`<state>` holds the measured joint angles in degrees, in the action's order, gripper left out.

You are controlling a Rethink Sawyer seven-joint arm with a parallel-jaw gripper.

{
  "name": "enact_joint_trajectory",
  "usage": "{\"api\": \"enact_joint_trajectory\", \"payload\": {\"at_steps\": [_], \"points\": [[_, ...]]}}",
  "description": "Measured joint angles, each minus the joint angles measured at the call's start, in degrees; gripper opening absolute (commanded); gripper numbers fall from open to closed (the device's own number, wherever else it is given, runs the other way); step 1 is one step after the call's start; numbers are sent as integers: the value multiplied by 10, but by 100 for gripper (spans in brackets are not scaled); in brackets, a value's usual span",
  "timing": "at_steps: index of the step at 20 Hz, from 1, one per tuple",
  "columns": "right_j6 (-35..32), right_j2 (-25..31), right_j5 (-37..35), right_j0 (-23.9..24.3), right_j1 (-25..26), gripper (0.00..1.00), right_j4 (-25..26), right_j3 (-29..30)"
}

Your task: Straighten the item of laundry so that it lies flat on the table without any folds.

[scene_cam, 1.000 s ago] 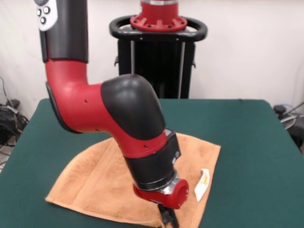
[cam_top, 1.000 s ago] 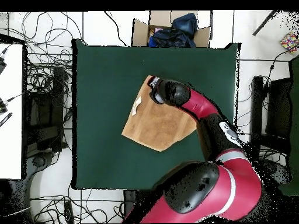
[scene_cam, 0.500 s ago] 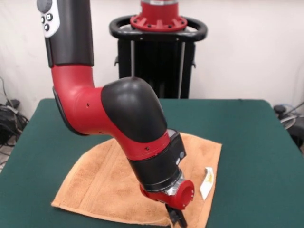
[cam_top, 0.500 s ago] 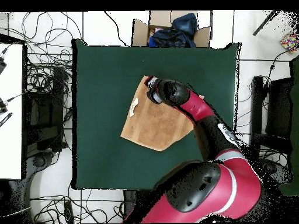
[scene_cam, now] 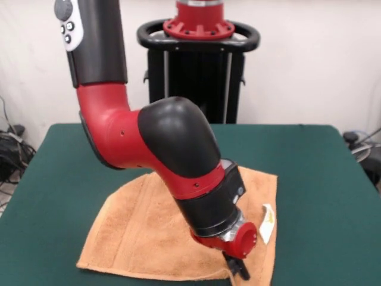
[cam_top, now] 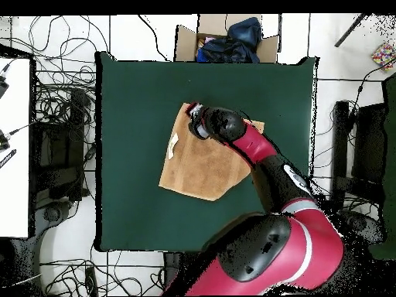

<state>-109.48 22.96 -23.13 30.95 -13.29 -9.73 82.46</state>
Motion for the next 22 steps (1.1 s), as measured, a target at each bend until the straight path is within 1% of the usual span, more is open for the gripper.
{"api": "enact_joint_trajectory", "payload": {"at_steps": [1, 4, 5, 8, 10, 15, 22], "points": [[0, -8, 0, -14, -6, 0, -13, 14], [-2, -19, 0, -36, -15, 0, -26, 32], [-5, -25, 0, -58, -24, 0, -36, 52], [-6, -23, 0, -74, -28, 0, -45, 71], [-6, -20, 0, -90, -28, 0, -59, 95], [-6, -19, 0, -101, -26, 0, -85, 115], [-6, -19, -8, -103, -19, 0, -126, 114]]}}
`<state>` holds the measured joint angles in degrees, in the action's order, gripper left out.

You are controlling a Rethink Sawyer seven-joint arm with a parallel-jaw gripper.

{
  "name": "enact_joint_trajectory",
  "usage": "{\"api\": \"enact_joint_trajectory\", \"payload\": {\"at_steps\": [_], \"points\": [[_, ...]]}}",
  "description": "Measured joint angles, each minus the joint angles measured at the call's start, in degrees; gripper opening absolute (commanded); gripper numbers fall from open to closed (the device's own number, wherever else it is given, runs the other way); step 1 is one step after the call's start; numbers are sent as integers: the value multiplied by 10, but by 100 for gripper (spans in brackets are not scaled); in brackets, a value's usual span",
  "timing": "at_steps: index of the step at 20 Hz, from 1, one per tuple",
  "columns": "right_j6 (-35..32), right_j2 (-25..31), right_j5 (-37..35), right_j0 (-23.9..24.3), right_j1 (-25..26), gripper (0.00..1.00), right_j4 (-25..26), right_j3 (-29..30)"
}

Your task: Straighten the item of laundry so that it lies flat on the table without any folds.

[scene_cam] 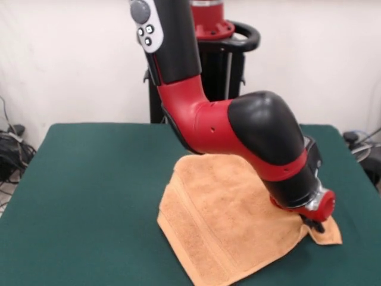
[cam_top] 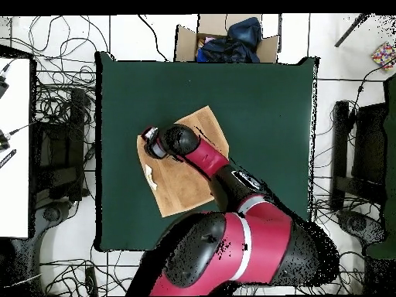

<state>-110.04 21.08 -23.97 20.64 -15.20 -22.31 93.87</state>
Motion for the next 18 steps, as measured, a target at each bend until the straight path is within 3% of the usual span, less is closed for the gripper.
{"api": "enact_joint_trajectory", "payload": {"at_steps": [8, 18], "points": [[-1, 11, -7, -16, -9, 0, -54, 10], [-5, 37, -7, -41, -58, 0, -120, 37]]}}
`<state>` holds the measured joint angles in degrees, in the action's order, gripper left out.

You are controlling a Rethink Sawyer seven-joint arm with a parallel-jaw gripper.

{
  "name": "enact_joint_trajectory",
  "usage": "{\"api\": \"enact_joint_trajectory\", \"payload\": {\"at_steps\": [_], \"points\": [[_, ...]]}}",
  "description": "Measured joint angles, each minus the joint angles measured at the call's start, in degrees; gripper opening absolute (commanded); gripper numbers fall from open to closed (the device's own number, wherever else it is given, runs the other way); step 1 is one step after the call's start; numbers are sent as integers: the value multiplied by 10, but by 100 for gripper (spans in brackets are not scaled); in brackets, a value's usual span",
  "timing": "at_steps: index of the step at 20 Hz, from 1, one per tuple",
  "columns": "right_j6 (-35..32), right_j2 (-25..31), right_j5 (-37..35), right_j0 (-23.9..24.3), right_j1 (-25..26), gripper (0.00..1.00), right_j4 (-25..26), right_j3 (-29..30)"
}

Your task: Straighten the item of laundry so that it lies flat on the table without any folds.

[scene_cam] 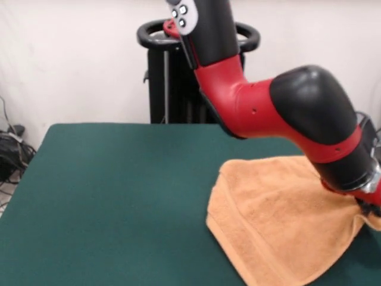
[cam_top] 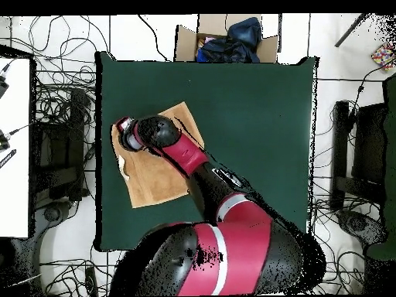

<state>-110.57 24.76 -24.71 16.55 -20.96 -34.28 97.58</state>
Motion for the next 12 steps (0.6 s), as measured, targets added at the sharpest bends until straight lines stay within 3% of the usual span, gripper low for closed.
{"api": "enact_joint_trajectory", "payload": {"at_steps": [4, 5, 12], "points": [[0, 0, -10, -9, -16, 0, -16, 4], [0, 0, -19, -12, -19, 100, -17, 4], [0, -8, -57, -17, -12, 100, -16, -19]]}}
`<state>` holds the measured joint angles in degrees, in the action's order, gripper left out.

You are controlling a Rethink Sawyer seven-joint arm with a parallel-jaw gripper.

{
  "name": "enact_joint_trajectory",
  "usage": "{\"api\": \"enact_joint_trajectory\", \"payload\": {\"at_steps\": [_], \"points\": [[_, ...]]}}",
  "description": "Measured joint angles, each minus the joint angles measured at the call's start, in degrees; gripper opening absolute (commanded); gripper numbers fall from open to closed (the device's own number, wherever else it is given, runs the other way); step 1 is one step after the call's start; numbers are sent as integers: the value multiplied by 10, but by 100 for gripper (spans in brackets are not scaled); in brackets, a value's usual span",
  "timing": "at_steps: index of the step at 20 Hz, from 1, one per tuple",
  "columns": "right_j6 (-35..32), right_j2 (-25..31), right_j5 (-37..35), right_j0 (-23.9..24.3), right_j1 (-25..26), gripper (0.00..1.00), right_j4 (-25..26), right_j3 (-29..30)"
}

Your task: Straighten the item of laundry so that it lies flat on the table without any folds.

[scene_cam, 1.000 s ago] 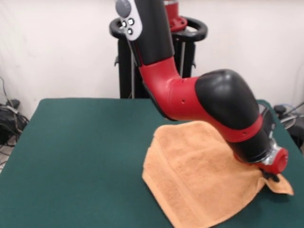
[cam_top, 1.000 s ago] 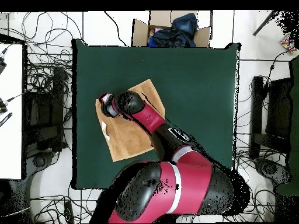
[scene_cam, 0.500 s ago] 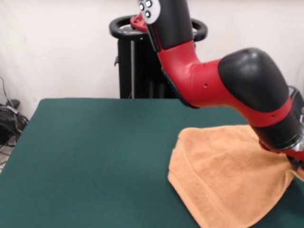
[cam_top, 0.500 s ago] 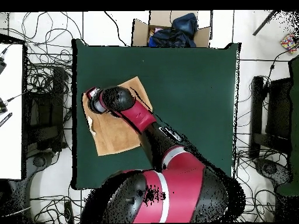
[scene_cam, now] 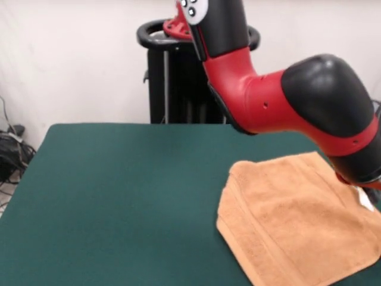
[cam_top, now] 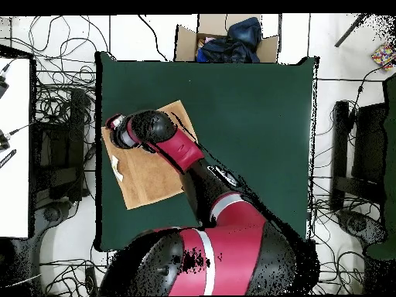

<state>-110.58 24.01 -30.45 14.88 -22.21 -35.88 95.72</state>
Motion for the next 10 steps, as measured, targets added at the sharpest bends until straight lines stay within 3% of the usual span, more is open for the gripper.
{"api": "enact_joint_trajectory", "payload": {"at_steps": [6, 10], "points": [[0, -75, -84, -20, 5, 100, 40, -80], [-1, -164, -109, -42, 7, 100, 82, -152]]}}
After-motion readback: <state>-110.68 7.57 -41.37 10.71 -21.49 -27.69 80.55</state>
